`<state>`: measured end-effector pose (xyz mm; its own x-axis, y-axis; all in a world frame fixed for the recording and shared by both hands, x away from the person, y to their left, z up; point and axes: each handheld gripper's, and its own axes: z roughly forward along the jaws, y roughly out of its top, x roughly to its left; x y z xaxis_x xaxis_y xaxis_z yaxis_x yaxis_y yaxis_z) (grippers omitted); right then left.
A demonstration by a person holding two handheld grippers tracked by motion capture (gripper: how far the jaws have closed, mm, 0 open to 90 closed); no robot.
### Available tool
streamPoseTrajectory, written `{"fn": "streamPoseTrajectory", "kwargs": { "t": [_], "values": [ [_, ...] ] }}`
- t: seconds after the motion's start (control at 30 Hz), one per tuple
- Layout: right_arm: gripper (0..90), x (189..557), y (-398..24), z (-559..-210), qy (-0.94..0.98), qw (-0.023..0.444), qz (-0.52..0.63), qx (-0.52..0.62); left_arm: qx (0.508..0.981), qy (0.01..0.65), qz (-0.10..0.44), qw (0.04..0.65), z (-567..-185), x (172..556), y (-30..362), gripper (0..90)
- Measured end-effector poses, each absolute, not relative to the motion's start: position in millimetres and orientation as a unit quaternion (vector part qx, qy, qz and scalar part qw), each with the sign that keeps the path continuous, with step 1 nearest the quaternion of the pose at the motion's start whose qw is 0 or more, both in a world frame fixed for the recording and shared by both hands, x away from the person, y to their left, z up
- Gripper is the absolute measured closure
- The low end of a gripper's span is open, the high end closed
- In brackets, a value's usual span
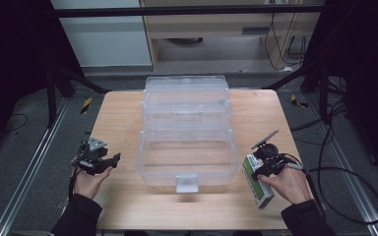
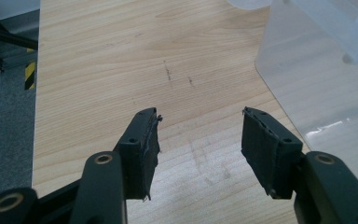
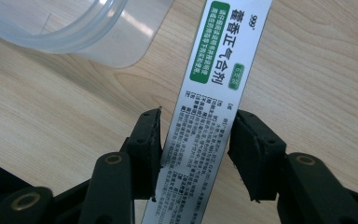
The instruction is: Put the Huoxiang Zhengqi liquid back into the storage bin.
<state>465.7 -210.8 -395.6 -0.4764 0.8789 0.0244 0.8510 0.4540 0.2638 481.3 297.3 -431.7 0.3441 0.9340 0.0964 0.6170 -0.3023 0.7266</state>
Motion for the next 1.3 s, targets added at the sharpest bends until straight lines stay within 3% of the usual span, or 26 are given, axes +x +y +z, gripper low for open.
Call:
{"fn": "streamPoseTrajectory", "kwargs": {
  "t": [1.3],
  "values": [
    [63.4, 470.7, -205.8, -393.2, 0.845, 0.055, 0.079, 0.525, 0.769, 0.506, 0.257, 0.294, -435.6, 482.7, 295.1, 45.0]
  ]
}}
